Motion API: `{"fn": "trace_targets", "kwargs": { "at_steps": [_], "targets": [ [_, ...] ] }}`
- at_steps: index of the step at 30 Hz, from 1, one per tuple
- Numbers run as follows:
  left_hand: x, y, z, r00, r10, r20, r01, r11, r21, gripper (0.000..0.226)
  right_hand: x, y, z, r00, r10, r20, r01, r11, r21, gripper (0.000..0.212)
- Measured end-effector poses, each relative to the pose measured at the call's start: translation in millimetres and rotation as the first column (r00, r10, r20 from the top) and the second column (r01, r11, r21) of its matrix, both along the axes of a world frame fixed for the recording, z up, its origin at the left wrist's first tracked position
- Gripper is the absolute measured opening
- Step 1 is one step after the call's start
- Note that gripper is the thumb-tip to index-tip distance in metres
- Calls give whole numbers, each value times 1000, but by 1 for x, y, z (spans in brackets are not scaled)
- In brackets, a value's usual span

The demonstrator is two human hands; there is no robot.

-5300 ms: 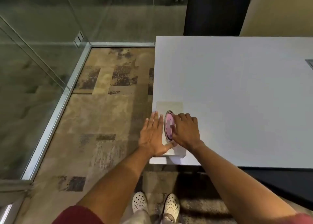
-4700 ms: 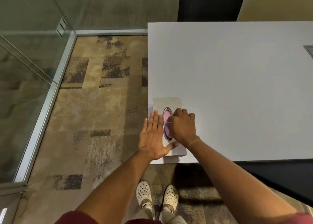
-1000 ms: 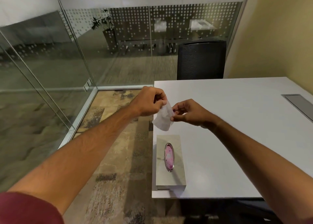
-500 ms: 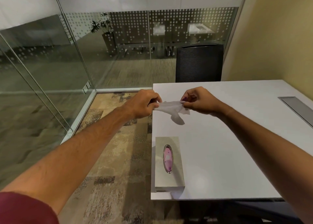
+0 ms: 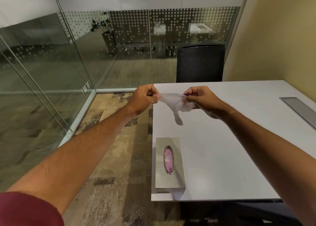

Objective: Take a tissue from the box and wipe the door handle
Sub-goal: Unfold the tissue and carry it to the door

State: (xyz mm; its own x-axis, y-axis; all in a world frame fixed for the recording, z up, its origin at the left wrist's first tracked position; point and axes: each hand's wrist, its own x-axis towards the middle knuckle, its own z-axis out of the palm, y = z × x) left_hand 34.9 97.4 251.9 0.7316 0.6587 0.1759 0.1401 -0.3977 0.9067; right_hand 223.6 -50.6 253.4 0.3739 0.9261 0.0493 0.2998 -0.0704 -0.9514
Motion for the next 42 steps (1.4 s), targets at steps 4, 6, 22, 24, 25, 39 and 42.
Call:
{"fn": "trace_targets", "kwargs": {
  "at_steps": [4,6,22,24,25,39,42],
  "targets": [
    [6,-2,-3,991,36,125,-13,983,-184,20,-7,2,-2,983,41,-179,-33,998,49,18],
    [9,-3,-4,984,55,170,-10,967,-254,22,-10,3,-2,960,77,-270,-56,995,88,22],
    [-1,7,-10,998,53,41,-58,992,113,15,1,-3,2,917,88,389,-47,992,-114,14],
    [-5,9,-10,998,11,-60,13,920,392,12,3,-3,4,761,95,642,-23,993,-119,20],
    [-5,8,-10,996,-9,-83,49,870,490,11,3,-3,5,710,88,699,-17,994,-108,21],
    [-8,8,-10,997,-35,-73,77,711,700,8,0,-13,16,558,46,828,29,997,-75,20],
    [-8,8,-9,1000,15,-10,-7,842,539,5,2,-14,16,747,18,665,33,997,-64,16]
  ]
}}
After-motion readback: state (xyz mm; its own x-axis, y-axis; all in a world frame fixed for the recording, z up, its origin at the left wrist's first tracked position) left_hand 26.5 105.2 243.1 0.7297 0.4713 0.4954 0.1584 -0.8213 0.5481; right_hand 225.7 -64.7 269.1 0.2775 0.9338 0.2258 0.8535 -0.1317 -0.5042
